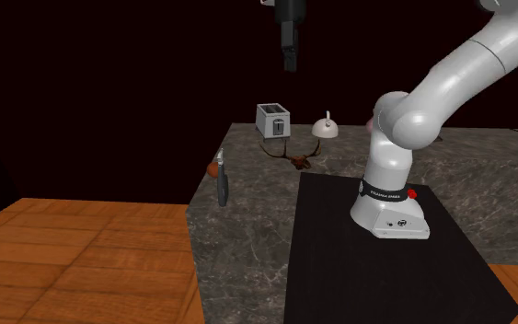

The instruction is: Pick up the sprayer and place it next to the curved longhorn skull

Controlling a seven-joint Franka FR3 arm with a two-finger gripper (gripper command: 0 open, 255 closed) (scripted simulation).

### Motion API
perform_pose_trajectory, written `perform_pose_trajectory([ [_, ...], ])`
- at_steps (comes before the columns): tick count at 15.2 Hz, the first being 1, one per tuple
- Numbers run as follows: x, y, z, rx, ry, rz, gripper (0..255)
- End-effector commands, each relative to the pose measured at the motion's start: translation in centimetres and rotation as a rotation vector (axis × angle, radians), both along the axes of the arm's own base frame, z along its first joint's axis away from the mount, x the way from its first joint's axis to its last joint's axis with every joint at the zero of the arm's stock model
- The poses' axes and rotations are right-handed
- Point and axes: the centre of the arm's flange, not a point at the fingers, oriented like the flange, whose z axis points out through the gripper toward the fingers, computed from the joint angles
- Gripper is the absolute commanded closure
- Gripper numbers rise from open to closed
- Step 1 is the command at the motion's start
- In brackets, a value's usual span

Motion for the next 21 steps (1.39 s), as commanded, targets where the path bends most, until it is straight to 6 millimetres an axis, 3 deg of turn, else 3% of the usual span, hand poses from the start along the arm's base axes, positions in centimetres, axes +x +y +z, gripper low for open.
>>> perform_pose_trajectory([
  [1,0.0,0.0,0.0,0.0,0.0,0.0,0],
  [11,11.1,-2.3,-8.5,0.051,0.108,-0.311,0],
  [21,20.0,-7.3,-18.3,0.102,0.215,-0.621,0],
])
